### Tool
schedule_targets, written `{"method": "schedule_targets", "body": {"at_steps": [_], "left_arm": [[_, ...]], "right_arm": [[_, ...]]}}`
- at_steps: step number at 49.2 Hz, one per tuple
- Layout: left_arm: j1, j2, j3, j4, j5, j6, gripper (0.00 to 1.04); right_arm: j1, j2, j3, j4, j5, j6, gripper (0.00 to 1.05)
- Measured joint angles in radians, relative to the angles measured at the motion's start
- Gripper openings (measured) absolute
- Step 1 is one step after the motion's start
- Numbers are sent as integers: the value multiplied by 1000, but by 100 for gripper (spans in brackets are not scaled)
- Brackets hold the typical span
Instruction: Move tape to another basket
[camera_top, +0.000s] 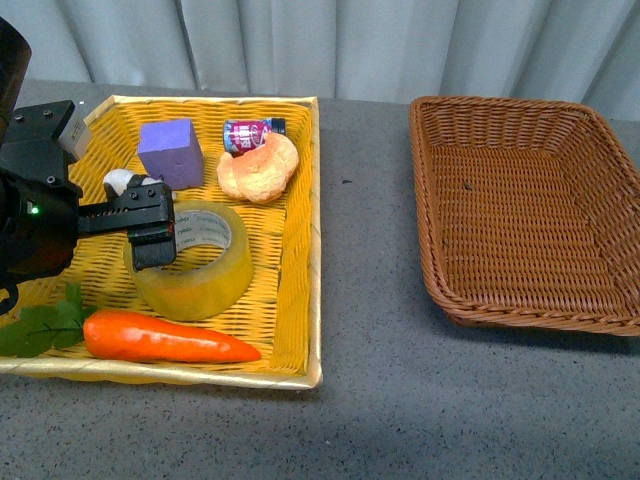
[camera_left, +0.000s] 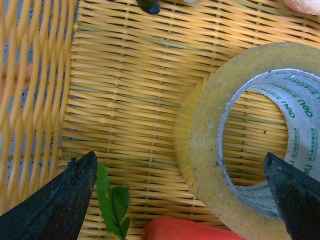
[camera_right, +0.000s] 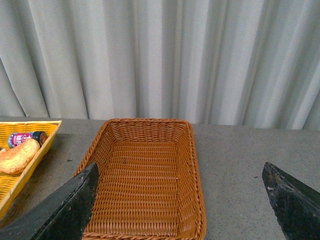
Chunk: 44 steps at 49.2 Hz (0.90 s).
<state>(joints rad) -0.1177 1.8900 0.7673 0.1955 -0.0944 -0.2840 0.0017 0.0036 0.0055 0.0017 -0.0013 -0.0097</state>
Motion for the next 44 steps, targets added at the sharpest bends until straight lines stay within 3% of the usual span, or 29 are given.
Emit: {"method": "schedule_targets", "body": {"at_steps": [13, 22, 34, 37, 44], "left_arm": [[-2, 25, 46, -42, 8, -44, 98], [-8, 36, 48, -51, 0, -48, 61], [-22, 40, 53, -51, 9, -70, 21], [-23, 40, 55, -51, 15, -68, 15], [-24, 37, 56, -62, 26, -79, 14]], "right_arm": [[0, 0, 0, 0, 0, 0, 96], [0, 0, 0, 0, 0, 0, 96], [0, 0, 0, 0, 0, 0, 96], [0, 0, 0, 0, 0, 0, 96], [0, 0, 0, 0, 0, 0, 96]]}}
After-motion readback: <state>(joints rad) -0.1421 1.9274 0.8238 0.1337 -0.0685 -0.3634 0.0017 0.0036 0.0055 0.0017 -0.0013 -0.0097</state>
